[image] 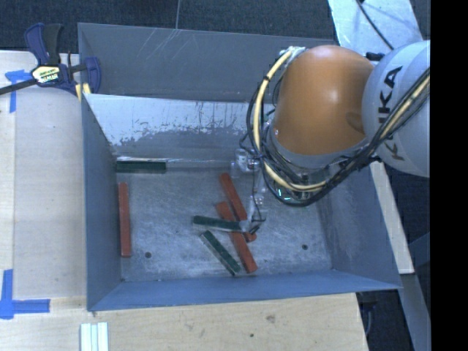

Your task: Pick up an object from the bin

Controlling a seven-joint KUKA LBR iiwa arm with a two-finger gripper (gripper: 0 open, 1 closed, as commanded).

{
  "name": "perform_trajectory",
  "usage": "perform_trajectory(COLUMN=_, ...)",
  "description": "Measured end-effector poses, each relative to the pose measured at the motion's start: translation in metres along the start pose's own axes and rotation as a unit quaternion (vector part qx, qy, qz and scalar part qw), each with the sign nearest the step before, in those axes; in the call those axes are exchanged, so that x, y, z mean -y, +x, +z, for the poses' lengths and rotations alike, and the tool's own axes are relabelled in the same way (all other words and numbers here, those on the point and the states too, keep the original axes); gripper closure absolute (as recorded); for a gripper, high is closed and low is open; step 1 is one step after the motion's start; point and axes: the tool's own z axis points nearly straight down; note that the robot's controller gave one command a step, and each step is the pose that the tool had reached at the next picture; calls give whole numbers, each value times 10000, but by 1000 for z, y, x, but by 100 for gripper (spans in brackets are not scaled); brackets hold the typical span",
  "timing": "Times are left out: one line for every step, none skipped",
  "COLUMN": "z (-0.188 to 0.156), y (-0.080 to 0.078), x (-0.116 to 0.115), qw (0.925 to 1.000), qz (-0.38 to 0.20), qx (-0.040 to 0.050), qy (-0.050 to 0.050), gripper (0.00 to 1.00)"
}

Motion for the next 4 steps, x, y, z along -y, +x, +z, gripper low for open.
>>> perform_trajectory(z=100, y=-25, x=-8, qw=9959, qz=910, qx=-2, qy=2, gripper=0)
perform_trajectory(z=161, y=-55, x=42, qw=9987, qz=-507, qx=41, qy=-11, gripper=0)
perform_trajectory(z=155, y=-61, x=42, qw=9987, qz=-500, qx=140, qy=-13, gripper=100)
perform_trajectory(z=162, y=-55, x=43, qw=9987, qz=-497, qx=52, qy=-4, gripper=0)
